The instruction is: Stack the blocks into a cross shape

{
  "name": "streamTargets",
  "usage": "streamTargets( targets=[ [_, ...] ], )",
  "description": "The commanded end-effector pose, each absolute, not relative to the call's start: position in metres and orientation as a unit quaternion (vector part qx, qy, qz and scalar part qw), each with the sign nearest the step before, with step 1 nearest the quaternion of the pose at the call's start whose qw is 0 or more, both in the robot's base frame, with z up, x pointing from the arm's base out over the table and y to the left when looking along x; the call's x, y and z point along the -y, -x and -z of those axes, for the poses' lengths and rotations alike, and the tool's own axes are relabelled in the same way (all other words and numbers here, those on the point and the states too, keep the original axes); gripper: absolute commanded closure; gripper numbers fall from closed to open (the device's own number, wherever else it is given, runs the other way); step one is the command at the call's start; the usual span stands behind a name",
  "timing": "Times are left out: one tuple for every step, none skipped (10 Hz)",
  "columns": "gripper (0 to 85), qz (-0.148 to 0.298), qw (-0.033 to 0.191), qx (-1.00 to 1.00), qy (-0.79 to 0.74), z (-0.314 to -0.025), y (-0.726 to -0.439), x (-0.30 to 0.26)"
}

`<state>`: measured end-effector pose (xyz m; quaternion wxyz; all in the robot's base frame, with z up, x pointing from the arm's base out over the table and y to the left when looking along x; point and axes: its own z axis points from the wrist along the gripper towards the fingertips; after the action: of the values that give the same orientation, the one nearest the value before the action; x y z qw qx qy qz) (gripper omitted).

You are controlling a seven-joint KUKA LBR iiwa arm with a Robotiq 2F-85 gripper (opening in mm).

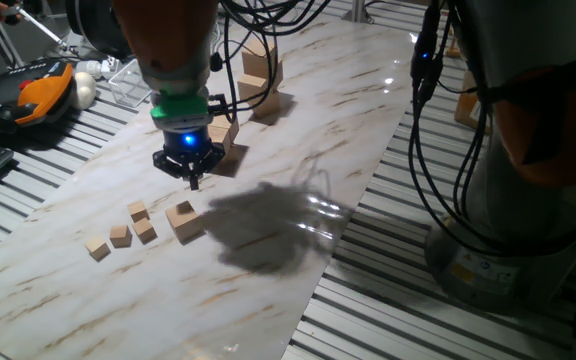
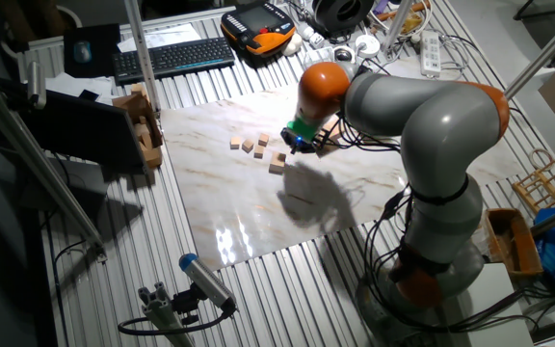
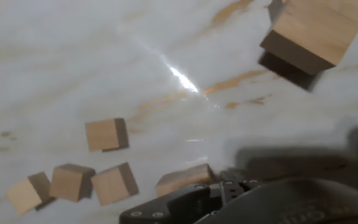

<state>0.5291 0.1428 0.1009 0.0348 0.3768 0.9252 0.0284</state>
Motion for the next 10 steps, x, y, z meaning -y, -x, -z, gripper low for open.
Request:
streamTargets(
  targets=[
    [85.0, -0.032, 0.031, -0.974, -0.222, -0.102, -0.527, -0.146],
    [85.0, -0.023, 0.034, -0.975, -0.217, -0.099, -0.525, -0.147],
    [85.0, -0.023, 0.038, -0.976, -0.212, -0.095, -0.524, -0.147],
    [85.0, -0.020, 0.041, -0.977, -0.209, -0.092, -0.523, -0.148],
    [85.0, -0.017, 0.044, -0.978, -0.204, -0.090, -0.523, -0.150],
    [85.0, -0.001, 0.047, -0.979, -0.197, -0.091, -0.523, -0.153],
    [85.0, 0.003, 0.048, -0.979, -0.198, -0.088, -0.524, -0.156],
    [85.0, 0.000, 0.051, -0.977, -0.206, -0.082, -0.524, -0.160],
    [85.0, -0.006, 0.054, -0.975, -0.214, -0.077, -0.521, -0.166],
    [85.0, -0.018, 0.051, -0.975, -0.214, -0.074, -0.519, -0.168]
  ],
)
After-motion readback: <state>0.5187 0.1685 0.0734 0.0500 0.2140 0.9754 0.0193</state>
